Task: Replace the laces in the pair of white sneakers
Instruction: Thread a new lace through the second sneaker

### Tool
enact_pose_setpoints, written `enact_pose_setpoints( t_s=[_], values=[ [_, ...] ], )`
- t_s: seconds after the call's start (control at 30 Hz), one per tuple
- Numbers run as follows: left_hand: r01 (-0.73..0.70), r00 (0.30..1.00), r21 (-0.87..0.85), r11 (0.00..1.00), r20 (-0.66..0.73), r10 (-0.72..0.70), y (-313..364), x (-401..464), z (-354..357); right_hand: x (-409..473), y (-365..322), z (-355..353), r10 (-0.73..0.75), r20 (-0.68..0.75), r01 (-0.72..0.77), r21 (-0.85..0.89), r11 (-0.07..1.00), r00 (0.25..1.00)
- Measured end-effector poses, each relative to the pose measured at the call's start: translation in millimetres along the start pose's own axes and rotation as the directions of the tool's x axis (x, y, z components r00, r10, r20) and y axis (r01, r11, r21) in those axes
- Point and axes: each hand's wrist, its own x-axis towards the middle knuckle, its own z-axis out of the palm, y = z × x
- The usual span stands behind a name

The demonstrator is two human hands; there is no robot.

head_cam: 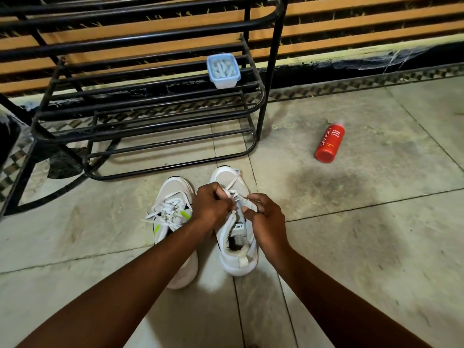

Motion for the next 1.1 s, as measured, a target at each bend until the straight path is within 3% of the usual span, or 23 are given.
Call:
enact_pose_setpoints(
  t_s=[0.2,0.3,0.57,0.8,1.0,1.1],
  values=[
    [-0.064,0.997,0.105,0.992,0.054,0.059,-3,4,4,1,0,-3,0.031,0.021,-0.032,0.028,0.999,0.999],
    [-0.107,0.994,0.175,0.979,-0.011,0.111,-3,1,11,1,-1,-2,0.009,0.028,-0.010,0.010,1.000,1.000],
    [-0.127,0.990,0.066,0.990,-0.046,0.130,-20,0,17,4,-5,-4,-0.059,0.076,0.067,-0.097,0.993,0.995],
    [-0.210,0.978,0.087,0.974,-0.003,0.211,-26,9,16,9,-1,-3,-0.079,0.071,0.090,-0.163,0.983,0.994],
    [-0.188,0.981,0.109,0.976,-0.021,0.191,-23,9,17,13,1,-1,-0.098,0.082,0.114,-0.221,0.968,0.992],
    [-0.062,0.997,-0.043,0.997,-0.038,0.060,-17,8,21,14,-8,-3,-0.048,0.071,0.061,-0.196,0.979,0.996]
  ],
)
